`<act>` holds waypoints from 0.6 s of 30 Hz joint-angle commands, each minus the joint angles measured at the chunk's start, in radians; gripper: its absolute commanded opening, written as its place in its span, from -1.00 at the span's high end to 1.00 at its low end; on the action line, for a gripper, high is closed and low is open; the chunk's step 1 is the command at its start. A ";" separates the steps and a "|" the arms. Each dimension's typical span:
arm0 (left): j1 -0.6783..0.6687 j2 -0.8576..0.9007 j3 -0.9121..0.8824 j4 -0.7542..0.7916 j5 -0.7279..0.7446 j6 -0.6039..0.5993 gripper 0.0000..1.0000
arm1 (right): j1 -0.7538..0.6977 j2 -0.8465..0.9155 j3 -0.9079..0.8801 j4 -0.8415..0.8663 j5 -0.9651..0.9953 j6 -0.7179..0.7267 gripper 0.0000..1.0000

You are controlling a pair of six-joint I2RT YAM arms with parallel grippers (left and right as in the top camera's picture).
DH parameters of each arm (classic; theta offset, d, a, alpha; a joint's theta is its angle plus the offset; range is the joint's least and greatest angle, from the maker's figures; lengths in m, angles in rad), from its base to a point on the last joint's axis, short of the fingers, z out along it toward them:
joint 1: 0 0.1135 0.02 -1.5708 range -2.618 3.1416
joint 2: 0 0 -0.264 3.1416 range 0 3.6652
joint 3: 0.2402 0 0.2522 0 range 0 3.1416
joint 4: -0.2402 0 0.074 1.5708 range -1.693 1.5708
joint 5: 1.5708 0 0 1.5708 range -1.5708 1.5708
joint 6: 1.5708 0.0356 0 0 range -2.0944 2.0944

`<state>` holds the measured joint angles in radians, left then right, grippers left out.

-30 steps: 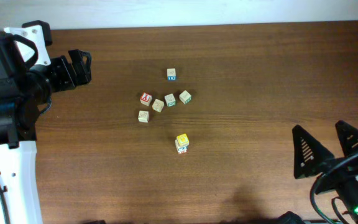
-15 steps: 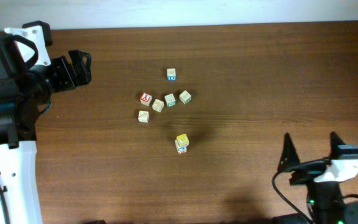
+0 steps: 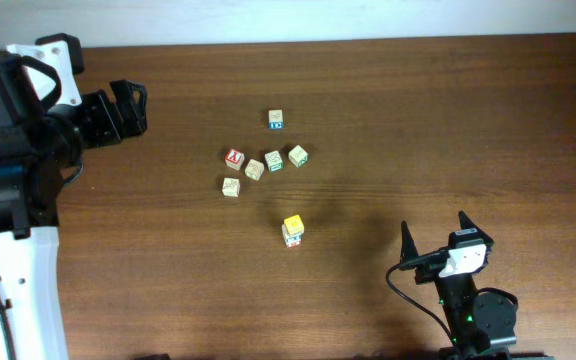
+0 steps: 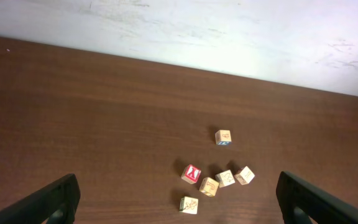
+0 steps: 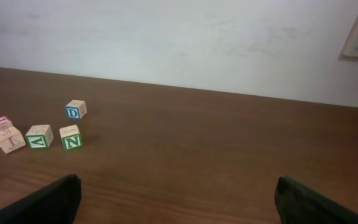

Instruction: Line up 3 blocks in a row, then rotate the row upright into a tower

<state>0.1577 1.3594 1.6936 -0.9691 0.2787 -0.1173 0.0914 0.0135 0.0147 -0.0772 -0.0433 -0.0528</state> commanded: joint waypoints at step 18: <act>0.002 -0.313 -0.584 0.413 -0.067 0.185 -0.98 | -0.008 -0.010 -0.009 0.000 0.010 0.000 -0.97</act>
<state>0.1577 1.1976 1.2972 -0.6846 0.2195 -0.0170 0.0910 0.0120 0.0147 -0.0757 -0.0433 -0.0525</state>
